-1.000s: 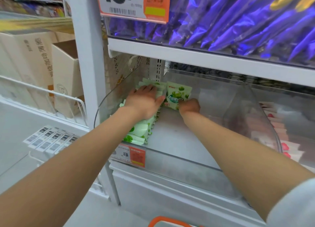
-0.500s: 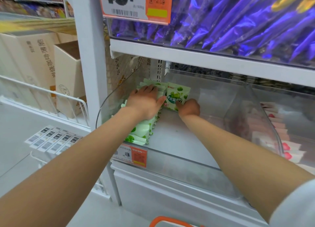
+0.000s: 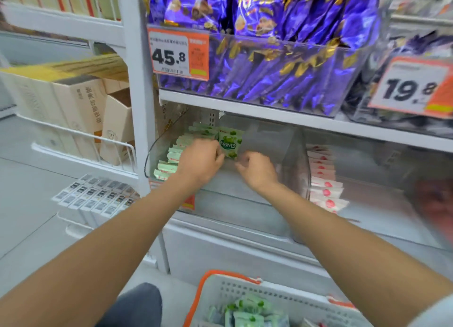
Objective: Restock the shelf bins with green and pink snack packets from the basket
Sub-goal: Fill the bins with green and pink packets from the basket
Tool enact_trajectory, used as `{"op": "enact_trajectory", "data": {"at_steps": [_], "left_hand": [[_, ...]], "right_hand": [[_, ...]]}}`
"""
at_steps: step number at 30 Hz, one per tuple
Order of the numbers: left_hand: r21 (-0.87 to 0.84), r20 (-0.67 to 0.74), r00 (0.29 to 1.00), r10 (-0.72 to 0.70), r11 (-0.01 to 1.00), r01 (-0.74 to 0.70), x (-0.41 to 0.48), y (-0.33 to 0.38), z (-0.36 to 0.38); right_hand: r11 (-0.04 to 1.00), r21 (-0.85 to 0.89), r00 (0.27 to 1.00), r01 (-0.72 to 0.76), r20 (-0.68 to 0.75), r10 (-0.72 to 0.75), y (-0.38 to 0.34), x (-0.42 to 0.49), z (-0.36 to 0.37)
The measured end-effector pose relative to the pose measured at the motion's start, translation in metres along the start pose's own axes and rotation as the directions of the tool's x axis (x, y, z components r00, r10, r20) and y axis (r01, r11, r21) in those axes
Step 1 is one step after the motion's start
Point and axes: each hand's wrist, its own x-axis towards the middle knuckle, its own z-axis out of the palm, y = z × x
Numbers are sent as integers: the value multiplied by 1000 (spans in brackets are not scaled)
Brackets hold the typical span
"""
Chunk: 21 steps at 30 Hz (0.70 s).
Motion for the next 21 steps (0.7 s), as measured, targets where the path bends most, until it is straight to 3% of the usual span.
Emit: {"op": "enact_trajectory", "data": {"at_steps": [4, 8, 10, 13, 15, 18, 21], "left_hand": [[-67, 25, 996, -88, 994, 90, -58, 33, -11], [-105, 249, 955, -164, 975, 194, -113, 46, 8], [-62, 406, 896, -179, 973, 223, -139, 45, 32], [67, 621, 760, -194, 978, 195, -172, 37, 69], [112, 706, 679, -203, 978, 176, -187, 33, 91], [148, 767, 603, -218, 975, 165, -203, 34, 113], [136, 827, 531, -184, 982, 129, -213, 35, 130]], "right_hand": [[984, -77, 976, 162, -132, -171, -4, -69, -30], [944, -156, 940, 289, -143, -311, 26, -132, -26], [953, -150, 962, 263, -32, -270, 54, -161, -9], [986, -106, 963, 128, 253, -97, 107, -203, 27], [994, -106, 903, 0, 428, 46, 146, -230, 51], [977, -112, 787, -181, 580, 212, 190, -265, 80], [969, -107, 660, -223, 715, 231, 201, -283, 100]]}}
